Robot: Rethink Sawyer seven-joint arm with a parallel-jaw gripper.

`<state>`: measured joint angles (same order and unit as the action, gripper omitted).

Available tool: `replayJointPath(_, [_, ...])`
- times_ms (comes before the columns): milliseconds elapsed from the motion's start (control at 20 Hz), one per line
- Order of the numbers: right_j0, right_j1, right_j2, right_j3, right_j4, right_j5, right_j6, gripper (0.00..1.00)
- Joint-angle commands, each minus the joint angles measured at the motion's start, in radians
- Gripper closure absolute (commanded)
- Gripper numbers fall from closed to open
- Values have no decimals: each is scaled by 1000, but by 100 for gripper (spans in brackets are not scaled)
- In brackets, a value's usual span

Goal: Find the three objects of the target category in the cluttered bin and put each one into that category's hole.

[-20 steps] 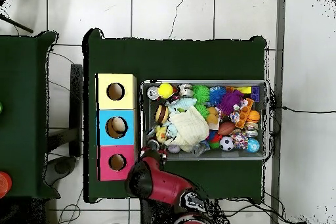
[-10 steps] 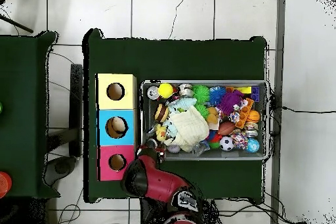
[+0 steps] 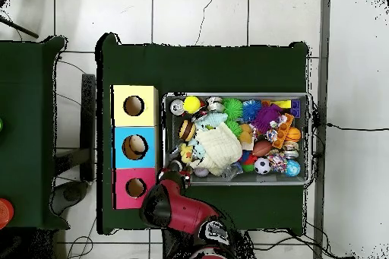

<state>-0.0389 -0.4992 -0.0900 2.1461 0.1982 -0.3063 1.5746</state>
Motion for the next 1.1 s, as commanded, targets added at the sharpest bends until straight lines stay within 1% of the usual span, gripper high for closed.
replayJointPath(50, [-8,12,83,-91,43,24,235,0])
replayJointPath(100, [-7,7,82,-88,44,26,236,0])
replayJointPath(300, [-17,-48,78,-72,51,90,225,0])
replayJointPath(400, [-12,-67,71,-77,65,123,220,0])
replayJointPath(550, [13,-91,44,-89,101,198,208,0])
replayJointPath(950, [28,-113,28,-96,126,256,203,0])
replayJointPath(1100, [22,-120,32,-96,128,266,201,0])
